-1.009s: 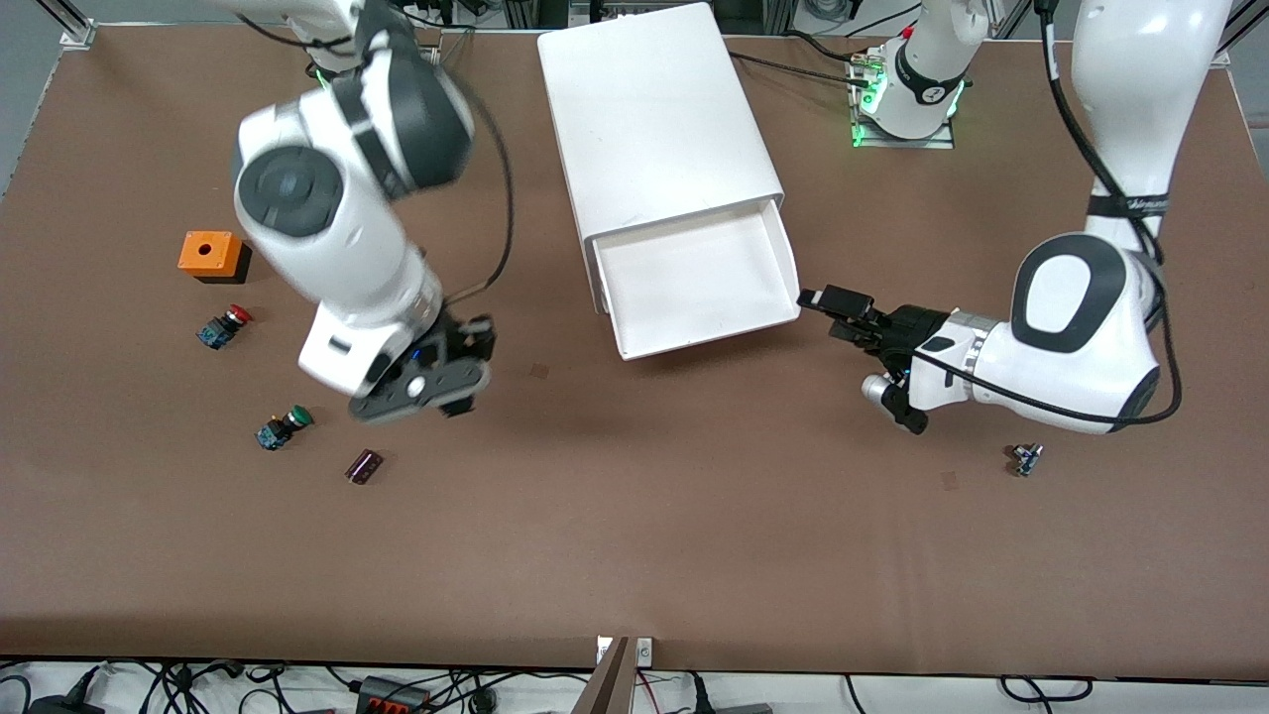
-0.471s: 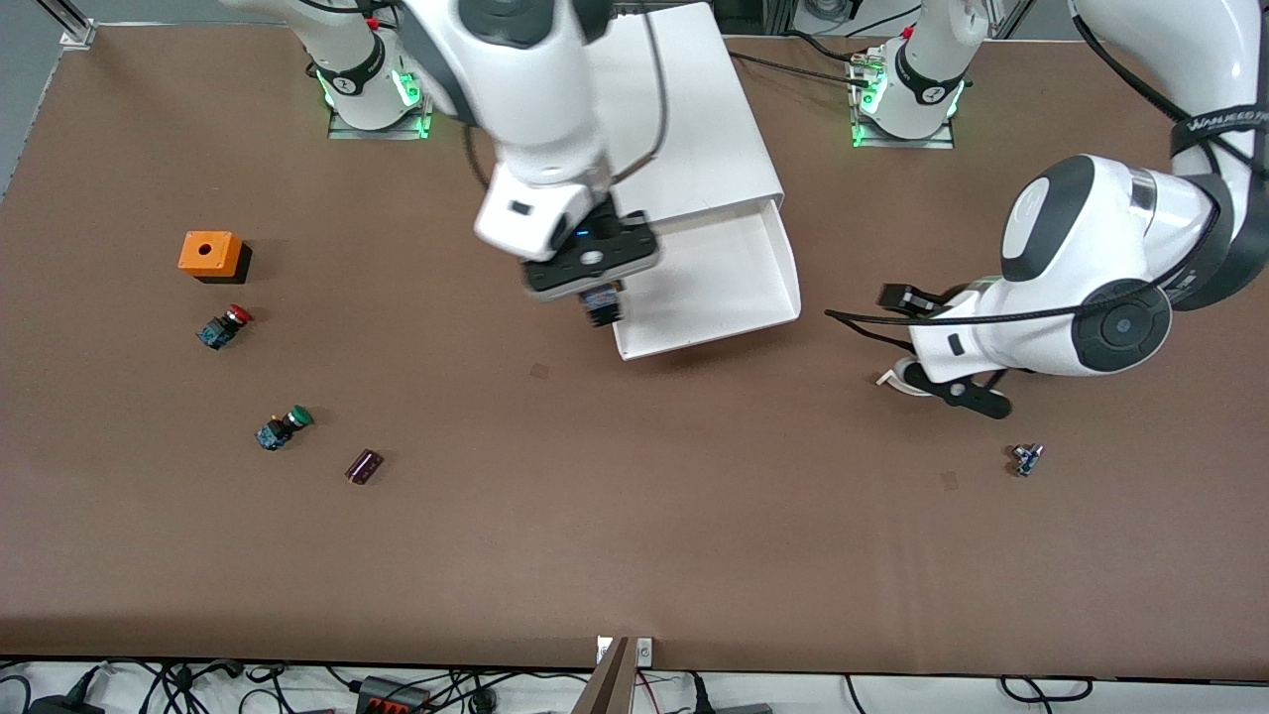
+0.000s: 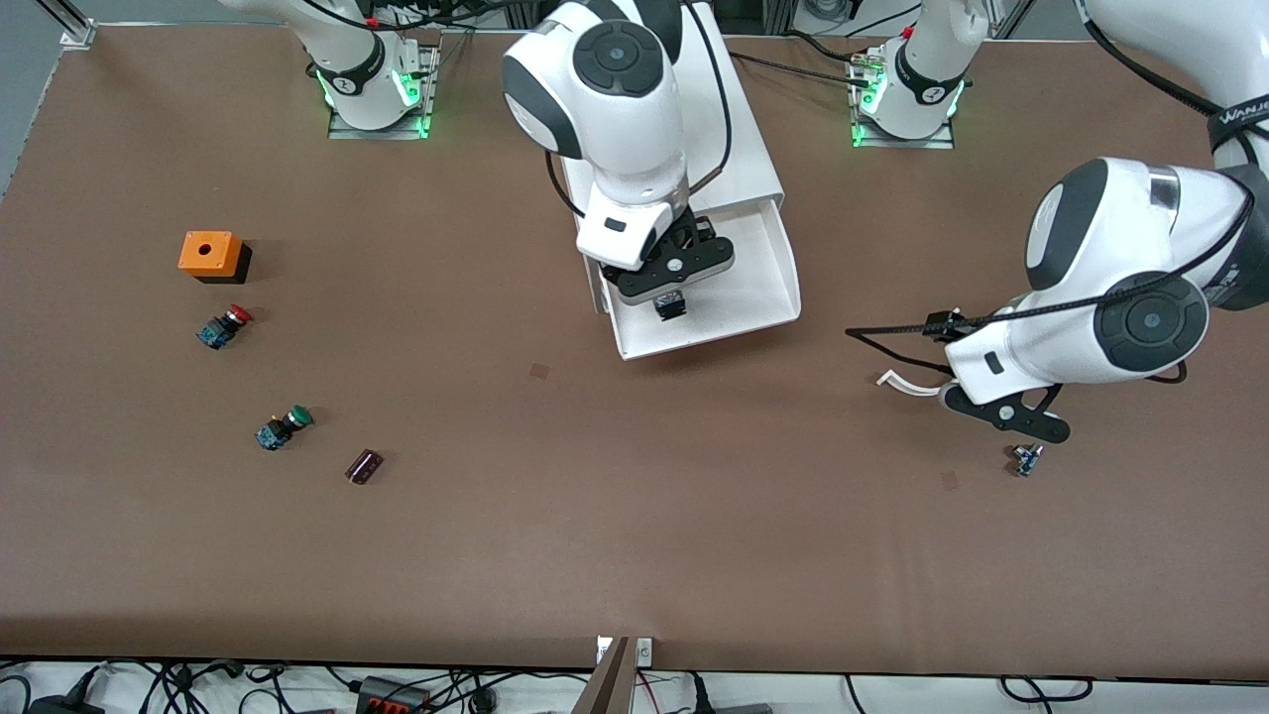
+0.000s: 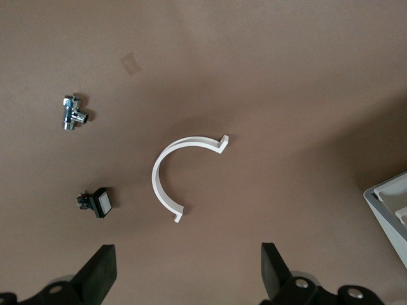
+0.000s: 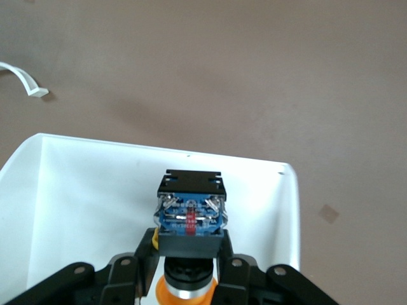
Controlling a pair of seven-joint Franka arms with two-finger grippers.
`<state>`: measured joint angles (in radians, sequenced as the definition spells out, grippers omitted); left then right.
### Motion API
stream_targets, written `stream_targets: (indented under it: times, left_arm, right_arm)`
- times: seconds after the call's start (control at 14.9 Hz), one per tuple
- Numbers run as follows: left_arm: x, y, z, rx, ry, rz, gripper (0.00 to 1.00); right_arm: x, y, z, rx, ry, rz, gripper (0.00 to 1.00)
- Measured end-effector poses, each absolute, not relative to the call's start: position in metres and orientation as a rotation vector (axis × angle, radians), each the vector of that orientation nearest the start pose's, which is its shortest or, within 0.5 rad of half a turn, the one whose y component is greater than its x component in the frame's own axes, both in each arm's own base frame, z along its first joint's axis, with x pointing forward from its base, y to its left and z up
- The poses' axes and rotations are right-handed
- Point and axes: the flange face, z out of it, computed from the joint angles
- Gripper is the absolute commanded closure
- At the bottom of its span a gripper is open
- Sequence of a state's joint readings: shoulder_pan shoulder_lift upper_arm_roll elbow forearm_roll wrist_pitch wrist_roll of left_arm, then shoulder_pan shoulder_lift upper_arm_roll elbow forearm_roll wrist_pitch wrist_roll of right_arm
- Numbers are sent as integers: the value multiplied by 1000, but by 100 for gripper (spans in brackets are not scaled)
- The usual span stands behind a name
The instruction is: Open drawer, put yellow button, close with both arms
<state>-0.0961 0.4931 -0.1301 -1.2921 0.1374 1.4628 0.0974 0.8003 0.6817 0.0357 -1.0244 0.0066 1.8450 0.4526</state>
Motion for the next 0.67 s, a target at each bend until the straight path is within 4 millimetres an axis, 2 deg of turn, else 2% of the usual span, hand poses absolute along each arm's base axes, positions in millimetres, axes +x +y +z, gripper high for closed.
stream_targets:
  times: [0.27, 0.47, 0.54, 0.61, 0.67]
  left_arm:
    - [658, -118, 436, -2973, 464, 485, 0]
    - [658, -118, 436, -2974, 460, 483, 0]
    - [658, -118, 436, -2974, 459, 483, 0]
    - [658, -118, 436, -2974, 459, 483, 0]
    - [658, -118, 436, -2974, 458, 483, 0]
  right_arm:
    - [500, 582, 428, -2980, -577, -97, 100]
    - [496, 589, 407, -2991, -581, -67, 100]
    - [497, 589, 403, -2994, -580, -61, 92]
    - [497, 589, 401, -2997, -577, -58, 22]
    - [497, 589, 400, -3000, -561, -56, 0]
